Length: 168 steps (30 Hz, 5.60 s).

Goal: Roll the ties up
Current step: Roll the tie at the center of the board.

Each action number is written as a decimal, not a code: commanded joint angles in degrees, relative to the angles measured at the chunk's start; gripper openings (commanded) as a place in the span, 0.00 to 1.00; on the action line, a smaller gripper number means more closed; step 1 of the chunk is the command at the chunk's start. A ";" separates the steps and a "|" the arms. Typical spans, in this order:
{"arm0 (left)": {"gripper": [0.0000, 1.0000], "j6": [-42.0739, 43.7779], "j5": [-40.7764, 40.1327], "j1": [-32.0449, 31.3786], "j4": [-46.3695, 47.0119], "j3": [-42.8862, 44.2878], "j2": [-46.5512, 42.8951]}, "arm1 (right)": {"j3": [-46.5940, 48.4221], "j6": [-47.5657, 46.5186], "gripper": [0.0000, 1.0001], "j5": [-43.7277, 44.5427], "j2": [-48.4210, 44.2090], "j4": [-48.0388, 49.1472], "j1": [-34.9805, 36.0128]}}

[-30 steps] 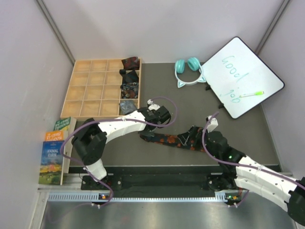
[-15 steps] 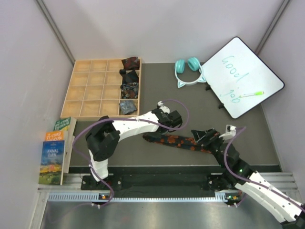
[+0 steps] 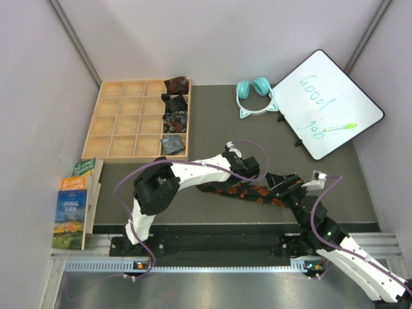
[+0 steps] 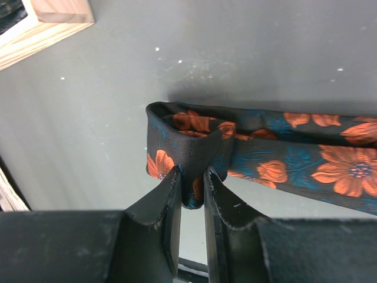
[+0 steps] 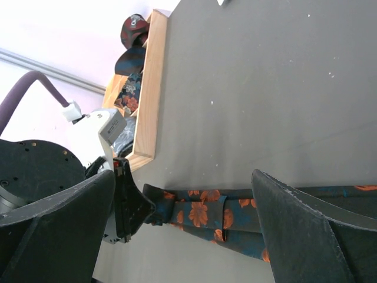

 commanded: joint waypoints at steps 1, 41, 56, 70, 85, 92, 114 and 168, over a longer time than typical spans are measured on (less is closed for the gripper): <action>0.05 -1.39 2.54 -0.73 0.95 2.80 1.83 | -3.91 0.22 0.99 1.14 -1.83 0.38 -0.24; 0.51 2.04 11.95 -0.03 8.07 6.67 0.25 | -3.73 0.48 0.99 0.61 1.33 1.79 -0.24; 0.52 3.71 15.64 5.67 9.65 -3.86 -18.63 | -4.09 -7.42 0.82 -8.00 6.50 13.28 -0.24; 0.43 8.98 27.41 22.64 23.09 -30.15 -44.13 | 27.45 -9.71 0.08 -31.97 58.62 15.58 0.20; 0.41 9.16 38.14 29.23 31.09 -37.36 -46.07 | 38.81 -7.17 0.00 -40.17 79.20 17.69 1.52; 0.43 8.72 41.30 30.55 34.34 -39.20 -46.16 | 38.89 -7.43 0.00 -40.96 83.77 19.98 1.52; 0.55 8.55 54.57 31.08 50.95 -45.01 -38.95 | 33.01 -9.01 0.00 -37.19 88.52 22.09 1.35; 0.12 11.27 42.90 28.62 39.73 -39.84 -31.12 | 34.76 -12.96 0.02 -34.47 81.24 14.55 -0.59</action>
